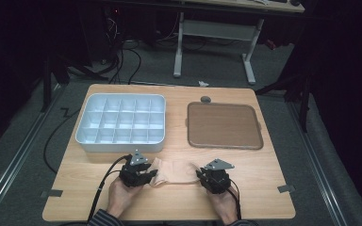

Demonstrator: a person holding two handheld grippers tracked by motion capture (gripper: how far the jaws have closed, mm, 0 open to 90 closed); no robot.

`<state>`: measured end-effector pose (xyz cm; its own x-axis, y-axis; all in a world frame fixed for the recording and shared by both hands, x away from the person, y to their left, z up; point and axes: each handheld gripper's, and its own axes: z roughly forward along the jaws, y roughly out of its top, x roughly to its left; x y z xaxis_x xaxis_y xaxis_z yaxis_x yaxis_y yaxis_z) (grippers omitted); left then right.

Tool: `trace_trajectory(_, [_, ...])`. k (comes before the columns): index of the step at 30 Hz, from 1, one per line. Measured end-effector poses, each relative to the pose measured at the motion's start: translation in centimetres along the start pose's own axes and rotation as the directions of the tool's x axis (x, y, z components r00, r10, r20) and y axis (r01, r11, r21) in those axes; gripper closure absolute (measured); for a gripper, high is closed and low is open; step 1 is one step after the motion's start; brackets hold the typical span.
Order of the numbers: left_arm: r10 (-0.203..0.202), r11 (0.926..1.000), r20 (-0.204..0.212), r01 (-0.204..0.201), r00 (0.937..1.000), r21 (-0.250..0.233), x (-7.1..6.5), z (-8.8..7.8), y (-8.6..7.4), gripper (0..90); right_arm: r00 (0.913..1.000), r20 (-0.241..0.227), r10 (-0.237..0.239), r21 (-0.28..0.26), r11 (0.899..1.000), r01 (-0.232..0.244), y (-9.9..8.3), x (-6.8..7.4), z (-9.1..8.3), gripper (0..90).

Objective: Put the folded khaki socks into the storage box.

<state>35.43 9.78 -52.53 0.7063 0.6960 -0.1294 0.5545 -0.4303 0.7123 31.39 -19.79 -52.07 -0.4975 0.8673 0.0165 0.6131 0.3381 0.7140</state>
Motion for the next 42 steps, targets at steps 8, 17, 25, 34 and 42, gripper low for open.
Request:
trace_trajectory(8, [-0.01, 0.9999, -0.034, 0.009, 0.9994, -0.009, 0.2, -0.5, -0.5, 50.3, 0.9997, 0.017, 0.019, -0.041, 0.999, -0.018, 0.3, -0.3, -0.7, 60.3])
trace_trajectory(17, [-0.078, 0.9956, -0.033, 0.076, 0.9964, -0.055, 1.1, -2.3, -0.1, 50.4, 0.9998, 0.001, -0.018, -0.158, 0.987, 0.018, 1.5, 0.9, -2.8, 76.7])
trace_trajectory(25, [-0.067, 0.9977, -0.037, 0.067, 0.9971, -0.013, 0.4, -1.7, 0.5, 49.6, 0.9922, -0.1, -0.074, -0.137, 0.989, 0.06, 2.1, 4.2, -0.7, 83.1])
trace_trajectory(34, [-0.109, 0.994, -0.041, 0.109, 0.9932, 0.002, -0.1, -2.0, -0.6, 48.0, 0.9822, -0.149, -0.114, -0.088, 0.991, 0.101, 2.4, 6.2, 1.8, 84.3])
trace_trajectory(42, [-0.127, 0.9918, -0.053, 0.128, 0.9905, 0.008, -0.3, -1.4, -0.7, 47.7, 0.9822, -0.153, -0.109, -0.058, 0.993, 0.101, 2.3, 6.5, 2.5, 84.9])
